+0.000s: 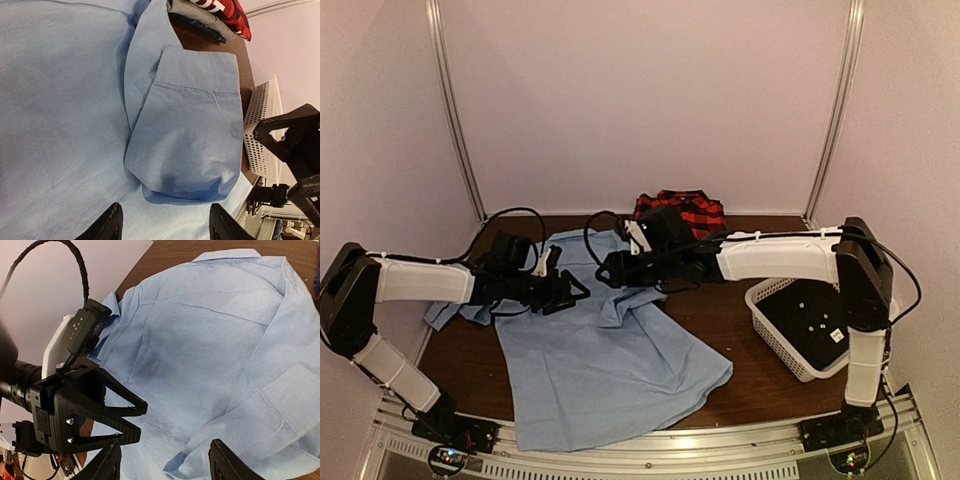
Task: Fold and stack the long sleeve shirts
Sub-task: Place the sleeve at the center of the board, then pick up the sleeve from the center of the board, then pick up the corner of the shirt from the center of the board.
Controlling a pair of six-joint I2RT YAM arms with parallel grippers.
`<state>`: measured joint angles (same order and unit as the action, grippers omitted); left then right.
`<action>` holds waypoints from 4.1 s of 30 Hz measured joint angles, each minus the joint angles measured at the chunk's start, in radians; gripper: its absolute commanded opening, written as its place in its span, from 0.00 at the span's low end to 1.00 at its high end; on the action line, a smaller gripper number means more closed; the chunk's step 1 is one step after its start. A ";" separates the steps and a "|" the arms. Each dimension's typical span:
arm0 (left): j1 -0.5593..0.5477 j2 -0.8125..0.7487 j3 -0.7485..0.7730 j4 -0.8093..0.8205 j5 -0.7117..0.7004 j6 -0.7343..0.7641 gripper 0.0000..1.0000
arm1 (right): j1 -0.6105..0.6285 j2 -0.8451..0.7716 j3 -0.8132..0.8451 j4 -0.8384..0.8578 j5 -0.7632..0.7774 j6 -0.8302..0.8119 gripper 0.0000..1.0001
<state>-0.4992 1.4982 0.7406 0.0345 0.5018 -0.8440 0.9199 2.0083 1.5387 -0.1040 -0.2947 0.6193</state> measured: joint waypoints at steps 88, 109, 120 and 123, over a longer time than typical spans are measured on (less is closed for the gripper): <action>-0.206 0.381 1.228 -0.222 -0.402 0.449 0.00 | 0.084 -0.677 -0.929 -0.084 0.250 0.154 0.23; -0.159 0.204 1.186 -0.145 -0.567 0.449 0.00 | 0.203 -0.809 -0.944 -0.190 0.298 0.238 0.00; 0.014 0.032 0.941 -0.105 -0.620 0.403 0.00 | 0.257 -0.819 -0.900 -0.252 0.326 0.249 0.00; 0.053 0.013 0.853 -0.116 -0.626 0.385 0.00 | 0.286 -0.759 -0.846 -0.233 0.316 0.242 0.00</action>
<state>-0.4461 1.5108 1.5936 -0.0811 -0.1238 -0.4595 1.2060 1.2495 0.6930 -0.3370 0.0212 0.8612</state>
